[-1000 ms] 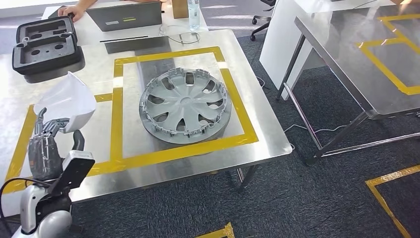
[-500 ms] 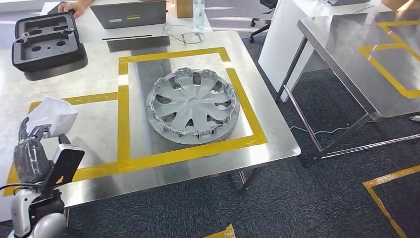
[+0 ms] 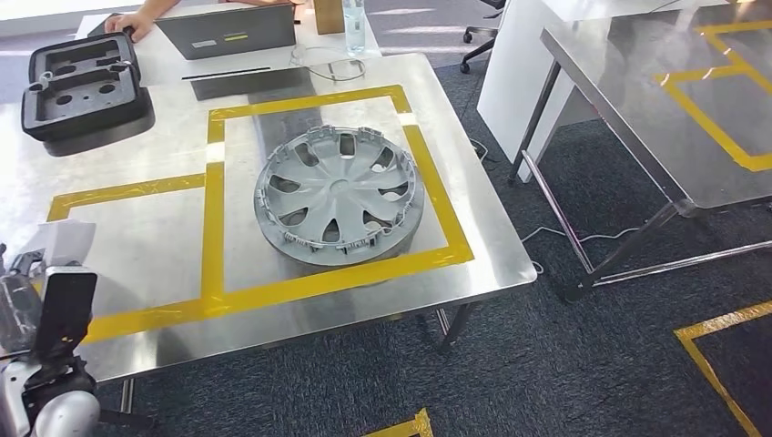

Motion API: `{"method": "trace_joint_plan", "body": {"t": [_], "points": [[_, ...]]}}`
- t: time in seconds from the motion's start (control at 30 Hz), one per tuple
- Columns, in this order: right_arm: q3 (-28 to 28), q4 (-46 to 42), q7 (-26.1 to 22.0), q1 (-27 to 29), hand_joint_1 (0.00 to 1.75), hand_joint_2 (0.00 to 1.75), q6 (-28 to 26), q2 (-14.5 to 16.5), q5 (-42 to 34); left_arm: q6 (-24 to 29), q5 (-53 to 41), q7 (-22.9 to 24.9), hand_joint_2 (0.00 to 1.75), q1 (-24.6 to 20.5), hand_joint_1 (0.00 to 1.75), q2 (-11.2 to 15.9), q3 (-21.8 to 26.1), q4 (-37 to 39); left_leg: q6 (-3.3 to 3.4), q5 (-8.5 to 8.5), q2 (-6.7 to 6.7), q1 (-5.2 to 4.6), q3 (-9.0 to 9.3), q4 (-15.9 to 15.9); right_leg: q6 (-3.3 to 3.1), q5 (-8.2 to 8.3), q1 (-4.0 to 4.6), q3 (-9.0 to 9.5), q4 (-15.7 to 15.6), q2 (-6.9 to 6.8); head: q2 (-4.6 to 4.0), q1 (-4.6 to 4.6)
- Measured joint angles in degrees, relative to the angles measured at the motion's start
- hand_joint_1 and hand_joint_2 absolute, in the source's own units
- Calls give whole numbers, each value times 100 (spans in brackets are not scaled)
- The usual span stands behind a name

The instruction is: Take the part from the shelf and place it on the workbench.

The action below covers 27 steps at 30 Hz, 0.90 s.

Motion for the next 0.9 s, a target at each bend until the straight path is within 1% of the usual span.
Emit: {"method": "trace_joint_plan", "body": {"t": [0.03, 0.07, 0.1, 0.13, 0.17, 0.2, 0.23, 0.27, 0.3, 0.37, 0.4, 0.43, 0.47, 0.5, 0.53, 0.57, 0.6, 0.63, 0.67, 0.7, 0.73, 0.77, 0.83, 0.87, 0.9], "points": [[5, -10, 3, 0, 0, 0, 4, -1, 3, -1, 32, -28, 175, 10, 0, -14, 18, 39, -5, -123, -6, -9, -159, 321, 1, -2, 8, -4, 8, -2, 0, -33], [10, -21, 7, 2, 0, 0, 7, -2, 8, -1, 51, -55, 175, 18, 0, -29, 28, 76, -7, -143, -3, -15, -248, 493, 3, -10, 17, -7, 23, -2, 0, -57], [13, -30, 11, 1, 0, 0, 9, -4, 13, -2, 68, -85, 175, 22, 0, -44, 36, 107, -7, -58, 2, -19, -237, 471, 8, -23, 25, -10, 45, -1, 0, -74], [15, -39, 15, 0, 0, 0, 8, -5, 21, -2, 87, -123, 175, 22, 0, -59, 48, 133, -3, 118, 10, -21, -109, 235, 17, -42, 29, -12, 77, 2, 0, -90], [15, -49, 17, -3, 0, 0, 5, -7, 31, -2, 107, -165, 175, 15, 0, -74, 64, 153, 7, 308, 23, -22, 91, -132, 34, -71, 31, -17, 123, 7, 0, -111], [15, -56, 17, -8, 0, 0, 2, -9, 39, -2, 126, -201, 175, 1, 0, -89, 81, 174, 26, 432, 35, -31, 284, -474, 61, -108, 43, -32, 185, 15, 0, -134], [16, -65, 17, -13, 0, 0, -1, -10, 46, -1, 141, -226, 175, -11, 0, -104, 97, 195, 59, 498, 42, -38, 424, -722, 88, -143, 50, -49, 243, 22, 0, -148], [16, -73, 17, -18, 0, 0, -4, -11, 49, 1, 149, -238, 175, -19, 0, -117, 108, 217, 93, 501, 44, -51, 490, -842, 112, -169, 53, -66, 288, 28, 0, -152], [16, -80, 17, -22, 0, 0, -5, -12, 50, 2, 153, -242, 175, -22, 0, -128, 114, 239, 127, 483, 40, -67, 497, -853, 133, -182, 54, -81, 314, 31, 0, -150], [17, -89, 17, -23, 0, 0, -8, -17, 49, 2, 153, -239, 175, -22, 0, -145, 118, 279, 178, 503, 29, -62, 494, -863, 166, -205, 36, -88, 345, 32, 0, -143], [17, -93, 17, -23, 0, 0, -11, -21, 49, 2, 150, -239, 175, -27, 0, -152, 118, 297, 200, 512, 28, -49, 495, -870, 200, -274, 28, -121, 429, 32, 0, -136], [17, -96, 17, -22, 0, 0, -14, -25, 48, 2, 140, -239, 175, -31, 0, -160, 118, 316, 220, 521, 28, -31, 495, -877, 245, -406, 13, -200, 622, 31, 0, -117], [17, -98, 18, -21, 0, 0, -17, -28, 46, 2, 118, -243, 175, -34, 0, -169, 120, 337, 230, 525, 30, -21, 491, -878, 295, -587, -12, -331, 926, 30, 0, -94], [17, -101, 19, -17, 0, 0, -21, -27, 44, 2, 89, -256, 175, -34, 0, -179, 121, 357, 237, 526, 31, -17, 486, -878, 339, -787, -44, -501, 1314, 28, 0, -63], [17, -101, 20, -10, 0, 0, -25, -27, 43, 2, 56, -276, 175, -33, 0, -190, 125, 377, 239, 526, 31, -16, 482, -877, 371, -942, -75, -666, 1691, 26, 0, -41], [18, -101, 21, -1, 0, 0, -28, -27, 42, 3, 28, -302, 175, -32, 0, -204, 133, 397, 239, 525, 29, -16, 481, -876, 388, -1005, -99, -777, 1937, 25, 0, -25], [19, -101, 23, 7, 0, 0, -33, -28, 41, 3, 10, -338, 175, -32, 0, -220, 146, 416, 239, 525, 26, -16, 483, -876, 392, -951, -114, -798, 1980, 24, 0, -9], [20, -101, 25, 13, 0, 0, -39, -29, 42, 3, 1, -396, 175, -32, 0, -239, 168, 436, 237, 524, 20, -17, 487, -876, 381, -781, -122, -711, 1778, 24, 0, 6], [21, -104, 27, 14, 0, 0, -48, -31, 42, 3, 3, -475, 175, -33, 0, -263, 199, 453, 235, 523, 14, -17, 493, -878, 352, -545, -120, -542, 1388, 25, 0, 23], [21, -108, 32, 11, 0, 0, -59, -39, 43, 3, 15, -580, 175, -35, 0, -293, 235, 464, 229, 524, 10, -14, 495, -882, 311, -356, -110, -349, 955, 28, 0, 31], [22, -114, 39, 7, 0, 0, -71, -46, 43, 5, 33, -690, 131, -38, 0, -325, 272, 471, 210, 529, 4, -11, 490, -886, 269, -226, -91, -194, 594, 30, 0, 34], [23, -121, 45, 5, 0, 44, -81, -54, 42, 6, 58, -782, 87, -40, 0, -359, 306, 477, 183, 539, 0, -5, 481, -894, 235, -176, -70, -106, 381, 32, 0, 41], [26, -128, 57, 8, 0, 131, -111, -62, 21, 8, 282, -1085, 0, -41, 0, -441, 373, 491, 105, 567, -6, 11, 473, -927, 190, -181, -35, -79, 280, 33, 0, 53], [28, -129, 60, 14, 0, 175, -137, -63, 6, 9, 539, -1375, 0, -39, 0, -497, 420, 490, 72, 567, -2, 18, 479, -939, 166, -150, -43, -60, 231, 29, 0, 62], [33, -129, 61, 18, 0, 175, -174, -64, -16, 10, 880, -1803, 0, -36, 0, -567, 474, 478, 49, 534, 1, 15, 475, -920, 138, -112, -52, -29, 164, 22, 0, 55]]}}
